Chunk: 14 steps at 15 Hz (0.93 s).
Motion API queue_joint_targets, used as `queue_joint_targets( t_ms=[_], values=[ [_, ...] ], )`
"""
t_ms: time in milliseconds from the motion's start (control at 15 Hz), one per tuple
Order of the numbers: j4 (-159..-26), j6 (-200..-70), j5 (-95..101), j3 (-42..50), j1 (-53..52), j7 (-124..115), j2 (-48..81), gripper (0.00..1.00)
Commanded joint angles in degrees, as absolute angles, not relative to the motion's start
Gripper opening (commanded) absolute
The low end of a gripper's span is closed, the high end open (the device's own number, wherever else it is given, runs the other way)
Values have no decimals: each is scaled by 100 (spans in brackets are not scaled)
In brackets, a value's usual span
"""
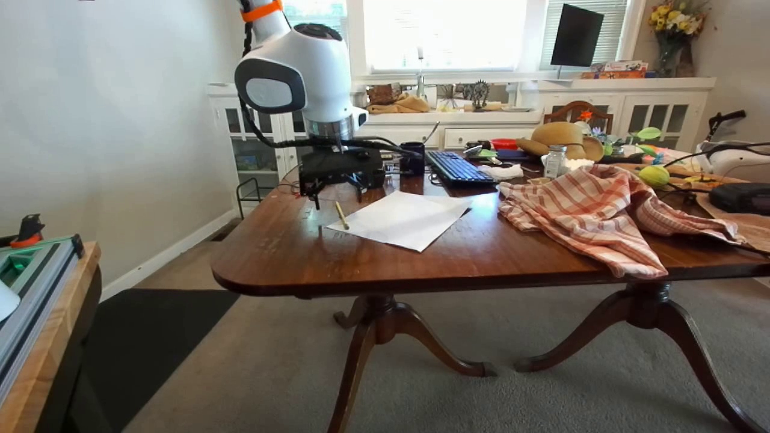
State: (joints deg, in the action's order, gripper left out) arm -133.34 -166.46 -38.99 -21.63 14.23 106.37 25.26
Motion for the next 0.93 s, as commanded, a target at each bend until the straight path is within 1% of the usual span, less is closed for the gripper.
queue_joint_targets(
  t_ms=[0,267,867],
  values=[
    [-13073,-16588,-4324,-2747,2055,11502,2948,100],
    [-12985,-16824,-4860,-3452,2676,12254,3162,100],
    [-13009,-16868,-5007,-3864,3167,12862,3543,100]
  ],
)
